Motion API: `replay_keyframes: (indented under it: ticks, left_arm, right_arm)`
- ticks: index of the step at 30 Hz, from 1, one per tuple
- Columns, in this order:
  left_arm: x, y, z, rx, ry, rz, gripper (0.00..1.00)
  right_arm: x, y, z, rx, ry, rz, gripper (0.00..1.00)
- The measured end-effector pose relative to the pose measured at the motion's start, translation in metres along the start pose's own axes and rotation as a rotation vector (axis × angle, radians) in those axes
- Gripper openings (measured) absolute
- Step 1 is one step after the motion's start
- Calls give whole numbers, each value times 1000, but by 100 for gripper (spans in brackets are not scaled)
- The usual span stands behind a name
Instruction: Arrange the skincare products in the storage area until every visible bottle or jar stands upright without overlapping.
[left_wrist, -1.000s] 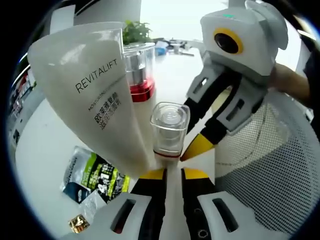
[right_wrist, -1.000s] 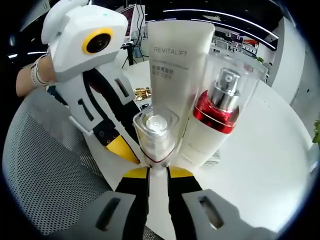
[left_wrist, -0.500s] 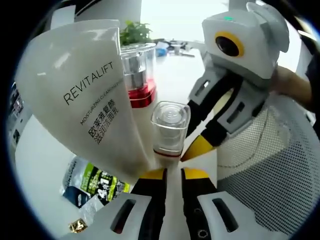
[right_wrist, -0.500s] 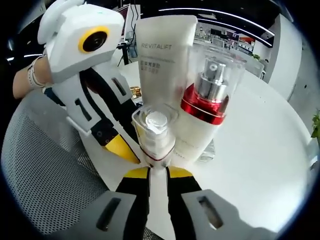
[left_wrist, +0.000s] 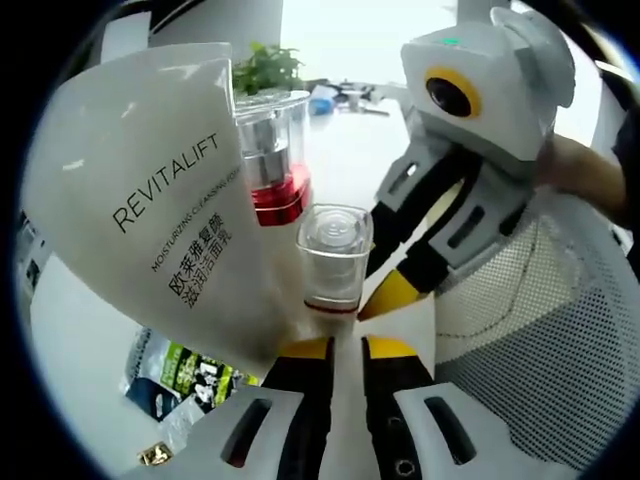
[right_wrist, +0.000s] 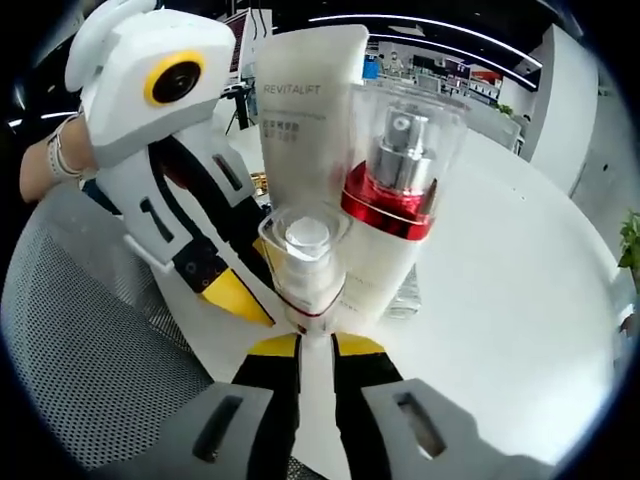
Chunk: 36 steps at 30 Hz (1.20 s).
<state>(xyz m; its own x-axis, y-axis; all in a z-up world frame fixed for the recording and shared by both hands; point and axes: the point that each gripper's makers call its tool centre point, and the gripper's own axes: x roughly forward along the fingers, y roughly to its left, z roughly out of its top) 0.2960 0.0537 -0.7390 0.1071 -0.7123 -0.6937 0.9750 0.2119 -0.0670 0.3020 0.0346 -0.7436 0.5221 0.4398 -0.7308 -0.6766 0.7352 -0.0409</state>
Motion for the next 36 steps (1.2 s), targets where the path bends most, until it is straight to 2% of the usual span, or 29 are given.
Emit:
replay_keyframes:
  ticks: [7, 11, 16, 27, 36]
  left_arm:
    - [0, 0, 0, -2, 0, -2, 7]
    - [-3, 0, -8, -4, 26, -5, 8]
    - [-10, 1, -11, -4, 26, 4, 8]
    - [-32, 6, -20, -26, 18, 46, 12]
    - [-61, 10, -32, -96, -5, 97, 17]
  right_arm:
    - [-1, -1, -1, -1, 8, -7, 11]
    - [-2, -1, -1, -7, 11, -6, 11]
    - [-4, -2, 0, -13, 11, -11, 12]
    - [-13, 4, 3, -18, -3, -21, 13]
    - [-23, 9, 7, 8, -13, -31, 20]
